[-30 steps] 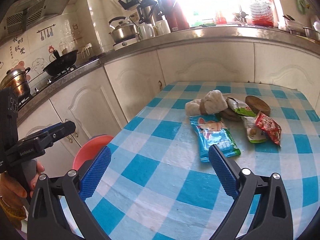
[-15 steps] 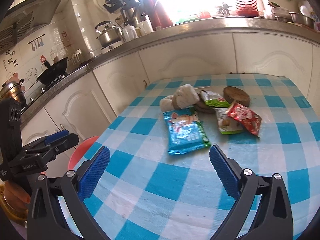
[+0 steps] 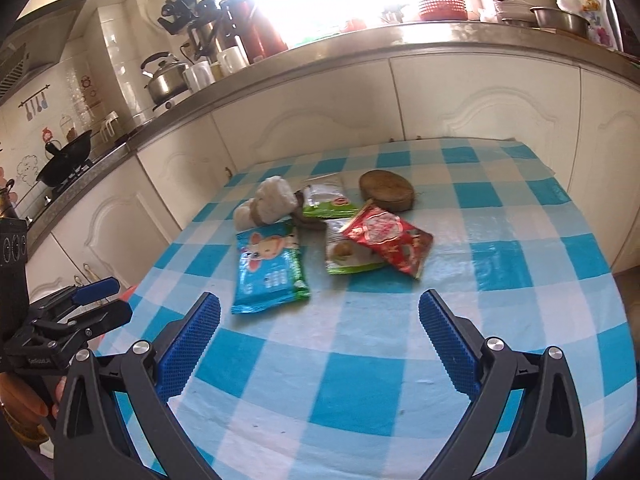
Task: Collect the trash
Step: 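Move both open tools back over the table toward the snack wrappers, then close the right tool on the red snack wrapper while the left tool grasps the white cloth bundle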
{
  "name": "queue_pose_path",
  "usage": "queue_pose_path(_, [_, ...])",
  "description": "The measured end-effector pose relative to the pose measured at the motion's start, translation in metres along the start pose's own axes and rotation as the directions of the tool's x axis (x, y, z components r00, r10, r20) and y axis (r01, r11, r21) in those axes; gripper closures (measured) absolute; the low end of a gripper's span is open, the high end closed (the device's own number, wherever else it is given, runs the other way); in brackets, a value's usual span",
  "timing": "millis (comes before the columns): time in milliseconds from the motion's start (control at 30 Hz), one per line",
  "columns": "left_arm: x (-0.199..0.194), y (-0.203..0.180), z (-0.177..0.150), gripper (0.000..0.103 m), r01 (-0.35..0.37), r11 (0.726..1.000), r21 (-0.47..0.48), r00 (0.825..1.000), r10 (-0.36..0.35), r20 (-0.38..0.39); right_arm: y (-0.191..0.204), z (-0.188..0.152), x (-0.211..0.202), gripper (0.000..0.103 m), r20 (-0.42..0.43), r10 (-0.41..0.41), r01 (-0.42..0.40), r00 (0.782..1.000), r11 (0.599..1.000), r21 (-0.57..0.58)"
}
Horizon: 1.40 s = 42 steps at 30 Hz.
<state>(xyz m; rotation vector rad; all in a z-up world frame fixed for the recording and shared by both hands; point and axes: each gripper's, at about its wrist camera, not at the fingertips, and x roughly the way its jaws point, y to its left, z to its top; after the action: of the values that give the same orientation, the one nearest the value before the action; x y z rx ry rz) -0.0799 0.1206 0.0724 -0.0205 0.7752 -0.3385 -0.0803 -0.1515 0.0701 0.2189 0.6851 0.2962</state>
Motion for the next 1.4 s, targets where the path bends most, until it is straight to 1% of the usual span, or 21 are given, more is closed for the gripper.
queue_pose_path(167, [0.020, -0.011, 0.014, 0.008, 0.025, 0.998, 0.050, 1.000, -0.024, -0.018, -0.021, 0.011, 0.006, 0.005, -0.008, -0.019, 0.019, 1.000, 1.000, 0.006])
queue_pose_path(233, [0.033, -0.014, 0.023, 0.008, 0.050, 0.996, 0.071, 0.998, -0.048, -0.037, -0.030, 0.016, 0.009, 0.005, -0.014, -0.018, 0.018, 1.000, 1.000, 0.012])
queue_pose_path(367, [0.061, -0.013, 0.041, 0.008, 0.067, 0.992, 0.109, 0.996, -0.061, -0.063, -0.045, 0.026, 0.021, 0.005, -0.039, -0.020, 0.021, 0.999, 0.999, 0.025])
queue_pose_path(467, [0.085, -0.011, 0.057, 0.008, 0.069, 0.990, 0.123, 0.995, -0.060, -0.074, -0.055, 0.032, 0.032, 0.005, -0.056, -0.011, 0.013, 0.998, 0.999, 0.032])
queue_pose_path(533, [0.098, -0.012, 0.065, 0.008, 0.052, 0.988, 0.146, 0.996, -0.041, -0.082, -0.058, 0.035, 0.040, 0.005, -0.072, -0.005, 0.007, 0.997, 0.999, 0.031])
queue_pose_path(667, [0.119, -0.011, 0.078, 0.008, 0.042, 0.981, 0.188, 0.996, -0.026, -0.088, -0.062, 0.040, 0.059, 0.005, -0.110, 0.022, -0.019, 0.994, 0.999, 0.031])
queue_pose_path(733, [0.128, -0.009, 0.084, 0.008, 0.047, 0.977, 0.209, 0.996, -0.029, -0.090, -0.060, 0.044, 0.067, 0.005, -0.126, 0.038, -0.037, 0.991, 0.999, 0.011])
queue_pose_path(867, [0.144, -0.005, 0.089, 0.008, 0.056, 0.968, 0.245, 0.993, -0.028, -0.117, -0.054, 0.051, 0.081, 0.005, -0.156, 0.055, -0.063, 0.986, 0.997, -0.045])
queue_pose_path(1067, [0.160, 0.003, 0.098, 0.008, 0.113, 0.965, 0.236, 0.988, -0.083, -0.133, -0.055, 0.056, 0.100, 0.005, -0.210, 0.059, -0.078, 0.976, 0.993, -0.083])
queue_pose_path(1167, [0.168, 0.006, 0.103, 0.008, 0.130, 0.965, 0.226, 0.986, -0.102, -0.134, -0.056, 0.057, 0.110, 0.006, -0.239, 0.062, -0.089, 0.969, 0.991, -0.103])
queue_pose_path(1233, [0.173, 0.008, 0.107, 0.008, 0.144, 0.965, 0.220, 0.984, -0.116, -0.134, -0.056, 0.056, 0.113, 0.006, -0.246, 0.050, -0.082, 0.968, 0.989, -0.123])
queue_pose_path(1400, [0.183, 0.012, 0.113, 0.008, 0.151, 0.964, 0.217, 0.983, -0.123, -0.136, -0.055, 0.055, 0.119, 0.007, -0.267, 0.059, -0.099, 0.962, 0.985, -0.140])
